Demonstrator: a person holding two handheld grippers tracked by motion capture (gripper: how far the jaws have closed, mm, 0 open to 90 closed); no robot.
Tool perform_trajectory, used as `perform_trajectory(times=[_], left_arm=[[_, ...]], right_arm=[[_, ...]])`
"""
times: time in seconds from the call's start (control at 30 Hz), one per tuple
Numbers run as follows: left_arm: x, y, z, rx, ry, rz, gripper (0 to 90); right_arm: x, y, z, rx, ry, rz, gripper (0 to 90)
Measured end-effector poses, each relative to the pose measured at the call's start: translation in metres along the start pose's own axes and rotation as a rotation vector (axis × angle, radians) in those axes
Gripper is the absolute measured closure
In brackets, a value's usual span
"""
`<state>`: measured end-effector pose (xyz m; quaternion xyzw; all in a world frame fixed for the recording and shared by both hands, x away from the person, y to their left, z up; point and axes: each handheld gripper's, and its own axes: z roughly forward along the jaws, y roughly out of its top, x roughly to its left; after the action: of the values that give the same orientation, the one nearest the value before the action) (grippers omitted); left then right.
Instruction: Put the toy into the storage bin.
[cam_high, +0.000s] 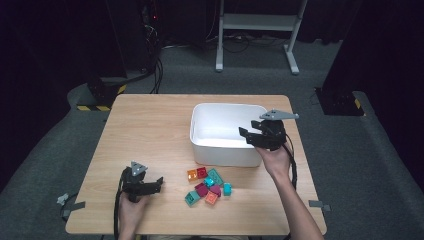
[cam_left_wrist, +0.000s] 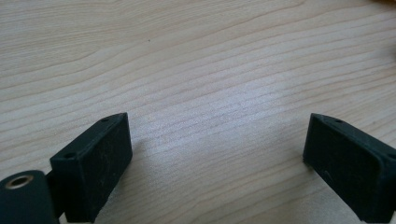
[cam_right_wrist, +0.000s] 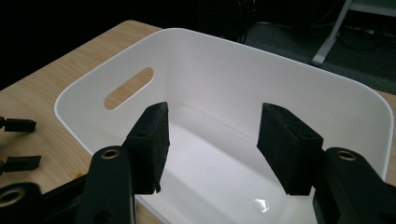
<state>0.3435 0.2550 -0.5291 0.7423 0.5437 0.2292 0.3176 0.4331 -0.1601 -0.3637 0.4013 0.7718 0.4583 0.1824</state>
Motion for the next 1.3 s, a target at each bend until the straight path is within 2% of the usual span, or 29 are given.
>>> perform_trajectory(times=[0.07,0.4,0.67,0.77,0.93,1.3], left_arm=[[0.0,0.0,0.0,0.0,0.0,0.0,8.0],[0.0,0.0,0.0,0.001,-0.001,0.001,8.0],[0.0,0.0,0.0,0.001,-0.001,0.0,8.0],[0.0,0.0,0.0,0.001,-0.001,0.0,8.1],[0.0,0.0,0.0,0.0,0.0,0.0,8.1],[0.0,0.0,0.0,0.0,0.0,0.0,8.1]], right_arm=[[0.001,-0.003,-0.005,-0.016,0.001,0.007,44.6],[0.013,-0.016,-0.023,-0.068,0.026,-0.023,46.4],[0.023,-0.026,-0.034,-0.064,0.034,-0.049,48.0],[0.028,-0.031,-0.036,-0.064,0.025,-0.078,48.1],[0.032,-0.04,-0.036,-0.041,0.028,-0.095,48.1],[0.037,-0.064,-0.041,-0.046,0.046,-0.094,48.2]])
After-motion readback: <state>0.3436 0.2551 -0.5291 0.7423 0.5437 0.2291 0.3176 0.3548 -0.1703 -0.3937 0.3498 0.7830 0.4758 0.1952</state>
